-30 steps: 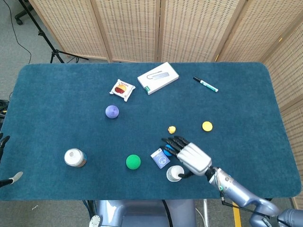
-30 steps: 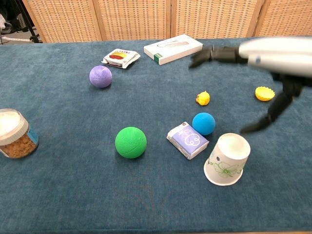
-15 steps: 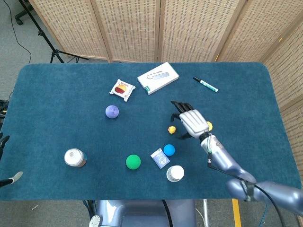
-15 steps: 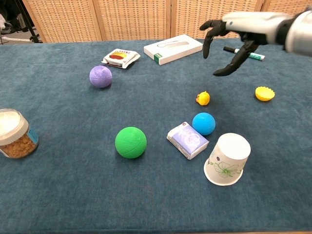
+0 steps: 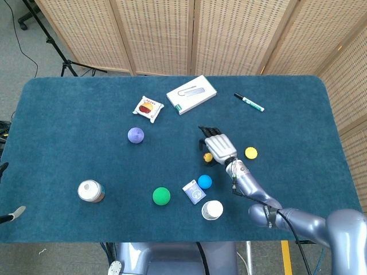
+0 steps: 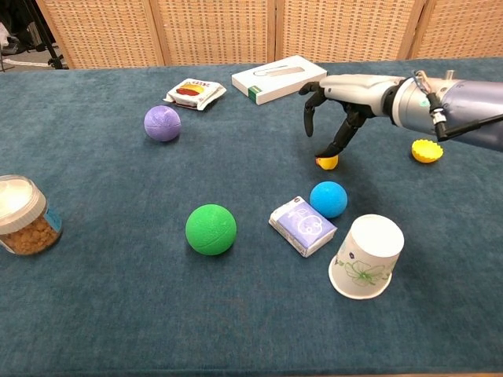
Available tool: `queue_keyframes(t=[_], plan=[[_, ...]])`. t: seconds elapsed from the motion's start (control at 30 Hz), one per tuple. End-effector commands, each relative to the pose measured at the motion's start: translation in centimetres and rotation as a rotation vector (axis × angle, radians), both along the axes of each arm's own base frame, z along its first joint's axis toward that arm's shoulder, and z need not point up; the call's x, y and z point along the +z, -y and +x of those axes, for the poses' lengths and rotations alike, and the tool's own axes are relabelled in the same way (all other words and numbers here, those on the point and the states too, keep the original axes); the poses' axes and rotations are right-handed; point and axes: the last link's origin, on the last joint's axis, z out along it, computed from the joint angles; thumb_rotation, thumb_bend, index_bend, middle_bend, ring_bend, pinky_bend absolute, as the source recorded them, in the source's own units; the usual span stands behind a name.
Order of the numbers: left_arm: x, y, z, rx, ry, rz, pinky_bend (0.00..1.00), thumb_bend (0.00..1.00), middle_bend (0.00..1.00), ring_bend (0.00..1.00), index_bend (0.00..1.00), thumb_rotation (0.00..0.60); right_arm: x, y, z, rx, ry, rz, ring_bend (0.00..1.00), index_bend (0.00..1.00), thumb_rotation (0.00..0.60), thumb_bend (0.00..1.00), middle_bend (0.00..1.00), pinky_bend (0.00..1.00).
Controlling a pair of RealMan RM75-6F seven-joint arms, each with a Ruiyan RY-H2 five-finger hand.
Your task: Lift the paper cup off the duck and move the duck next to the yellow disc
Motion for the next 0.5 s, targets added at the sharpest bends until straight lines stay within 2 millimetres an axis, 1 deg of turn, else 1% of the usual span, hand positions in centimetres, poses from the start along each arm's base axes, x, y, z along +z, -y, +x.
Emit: queue_keyframes(t=[0.03,0.2,0.3,0.5], plan=[[0.0,-0.1,0.0,0.003,0.001,0.000,0.00,0.00,0.00,0.00,0.00,0.600,-0.7,0.2,0.0,0.001,-0.013,0.006,0.00,0.44,0.600,0.26,0.00,0.06],[0.2,-0.1,-0.1,0.008,0.007,0.003,0.00,0.00,0.00,0.00,0.00,0.600,-0.9,0.8,-0.2,-0.011,-0.017,-0.002,0.00,0.44,0.600,0.31,0.00,0.06],[0.3,-0.1,-0.2,0.009,0.010,0.003,0.00,0.00,0.00,0.00,0.00,0.600,-1.0,1.0,-0.6,-0.003,-0.047,-0.009,0.00,0.44,0.600,0.31,0.00,0.06],[0.3,-0.2,-0.2,0.010,0.011,-0.001,0.00,0.00,0.00,0.00,0.00,0.600,-1.2,0.7,-1.2,-0.008,-0.068,0.013,0.00,0.44,0.600,0.31,0.00,0.06]])
